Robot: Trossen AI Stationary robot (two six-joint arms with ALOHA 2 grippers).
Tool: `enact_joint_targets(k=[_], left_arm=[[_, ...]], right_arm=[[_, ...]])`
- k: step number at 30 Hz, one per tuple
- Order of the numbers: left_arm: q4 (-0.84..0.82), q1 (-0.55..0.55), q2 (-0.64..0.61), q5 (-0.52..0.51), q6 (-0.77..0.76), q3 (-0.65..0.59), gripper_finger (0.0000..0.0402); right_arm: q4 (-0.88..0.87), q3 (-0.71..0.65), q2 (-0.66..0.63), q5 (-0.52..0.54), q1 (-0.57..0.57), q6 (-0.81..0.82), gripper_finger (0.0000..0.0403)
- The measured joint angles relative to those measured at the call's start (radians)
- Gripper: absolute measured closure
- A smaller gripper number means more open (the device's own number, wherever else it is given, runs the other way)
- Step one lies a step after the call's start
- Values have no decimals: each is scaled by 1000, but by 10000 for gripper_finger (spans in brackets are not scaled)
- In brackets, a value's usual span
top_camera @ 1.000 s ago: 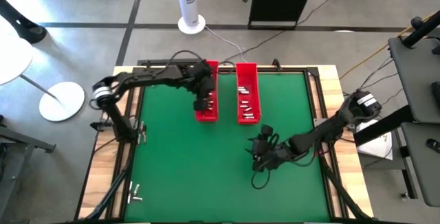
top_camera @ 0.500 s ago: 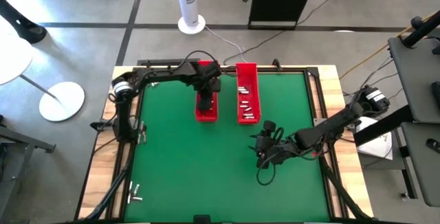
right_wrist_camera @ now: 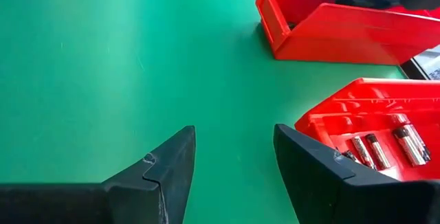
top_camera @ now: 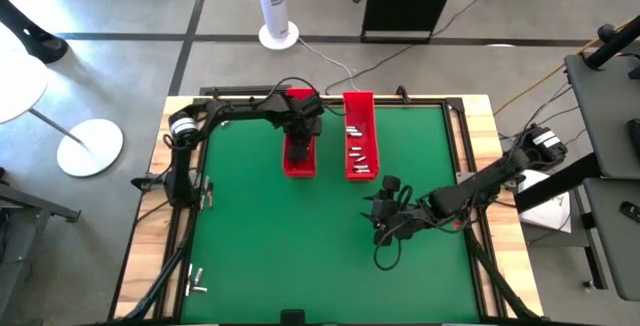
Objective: Sort batteries
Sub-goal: Put the brown battery into the left red bin
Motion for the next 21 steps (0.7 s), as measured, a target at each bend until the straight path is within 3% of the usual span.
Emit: enact_joint_targets(k=[21], left_arm=[[65,0,0,47,-14,0,345]], right_arm=[[-2,0,0,0,0,1,209]])
